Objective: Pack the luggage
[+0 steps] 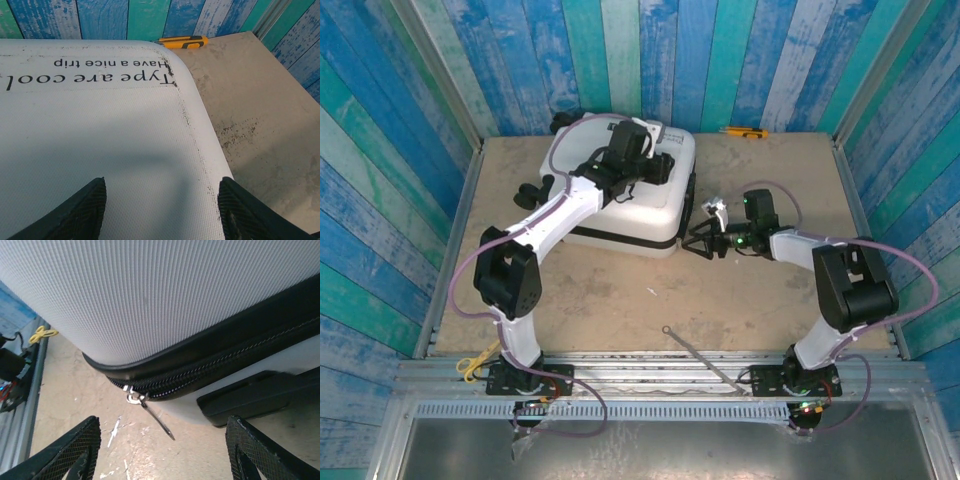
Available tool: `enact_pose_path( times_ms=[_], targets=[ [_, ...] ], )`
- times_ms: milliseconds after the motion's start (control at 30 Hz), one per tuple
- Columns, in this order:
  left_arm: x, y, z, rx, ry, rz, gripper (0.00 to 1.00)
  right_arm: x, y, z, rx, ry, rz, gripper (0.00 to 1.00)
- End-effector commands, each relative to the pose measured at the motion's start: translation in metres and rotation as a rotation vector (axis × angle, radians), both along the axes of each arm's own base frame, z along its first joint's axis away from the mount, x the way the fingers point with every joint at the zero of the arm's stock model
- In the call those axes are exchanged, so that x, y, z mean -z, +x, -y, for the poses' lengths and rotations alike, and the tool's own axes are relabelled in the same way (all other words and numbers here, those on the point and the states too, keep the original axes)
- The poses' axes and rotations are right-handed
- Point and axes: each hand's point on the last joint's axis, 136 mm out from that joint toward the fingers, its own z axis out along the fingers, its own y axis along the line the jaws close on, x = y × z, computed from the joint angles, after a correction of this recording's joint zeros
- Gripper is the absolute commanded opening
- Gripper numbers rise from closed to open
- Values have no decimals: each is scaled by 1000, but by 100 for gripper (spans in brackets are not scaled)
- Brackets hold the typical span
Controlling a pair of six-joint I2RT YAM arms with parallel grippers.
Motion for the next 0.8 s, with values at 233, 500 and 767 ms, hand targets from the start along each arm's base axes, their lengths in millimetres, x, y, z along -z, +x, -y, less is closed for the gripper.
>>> enact_pose_path(
  times_ms=[233, 500, 767],
  targets=[
    [26, 2, 1, -3, 43, -42, 63, 10, -2, -12, -60, 7, -21, 66],
    [31, 0, 1, 2, 46, -58, 63, 19, 6, -24, -54, -17, -35, 63],
    [35, 1, 2, 3, 49, -64, 62, 16, -7, -32, -114, -11, -40, 58]
  ],
)
